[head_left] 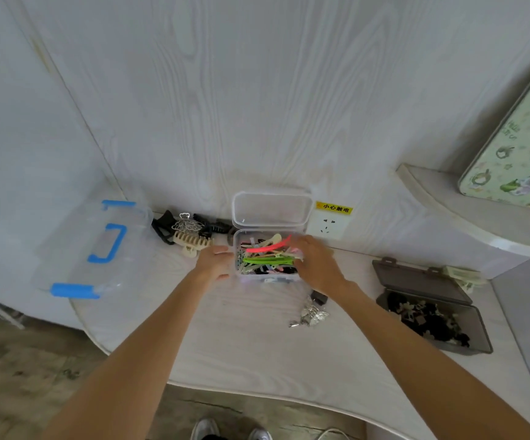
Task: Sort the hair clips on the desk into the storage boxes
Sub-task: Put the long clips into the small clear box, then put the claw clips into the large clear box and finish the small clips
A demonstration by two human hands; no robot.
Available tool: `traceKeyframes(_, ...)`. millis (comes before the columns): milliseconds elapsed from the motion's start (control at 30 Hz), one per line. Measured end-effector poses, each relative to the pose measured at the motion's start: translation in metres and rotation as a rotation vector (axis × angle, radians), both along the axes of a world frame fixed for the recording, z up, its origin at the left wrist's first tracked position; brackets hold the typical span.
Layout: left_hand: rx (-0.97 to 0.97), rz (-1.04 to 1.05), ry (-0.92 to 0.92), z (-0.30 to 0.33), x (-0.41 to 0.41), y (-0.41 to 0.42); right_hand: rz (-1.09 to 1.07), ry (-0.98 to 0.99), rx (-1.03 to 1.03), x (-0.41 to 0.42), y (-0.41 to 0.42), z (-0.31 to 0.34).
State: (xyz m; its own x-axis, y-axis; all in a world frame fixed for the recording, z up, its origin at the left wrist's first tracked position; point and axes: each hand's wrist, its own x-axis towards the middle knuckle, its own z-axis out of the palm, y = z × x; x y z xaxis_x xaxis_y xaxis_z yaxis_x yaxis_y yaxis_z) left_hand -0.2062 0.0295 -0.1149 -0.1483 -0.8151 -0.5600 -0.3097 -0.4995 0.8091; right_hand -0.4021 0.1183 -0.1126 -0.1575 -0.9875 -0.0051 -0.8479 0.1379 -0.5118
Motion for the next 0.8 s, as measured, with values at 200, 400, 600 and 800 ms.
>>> traceKeyframes(200, -0.253, 0.07, -0.019, 0.029, 0.048, 0.002, 0.073, 0.038, -0.064, 0.023, -0.017, 0.013)
traceKeyframes(400, -0.669, 0.234, -0.511, 0.048, 0.143, -0.01, 0.209, -0.082, 0.14, 0.117, -0.084, 0.024)
traceKeyframes(600, -0.334, 0.198, -0.709, 0.032, 0.227, -0.015, 0.244, -0.208, 0.18, 0.212, -0.14, 0.027)
traceKeyframes(800, 0.201, 0.528, -0.096, 0.017, 0.245, -0.012, 0.255, 0.142, 0.021, 0.24, -0.163, 0.01)
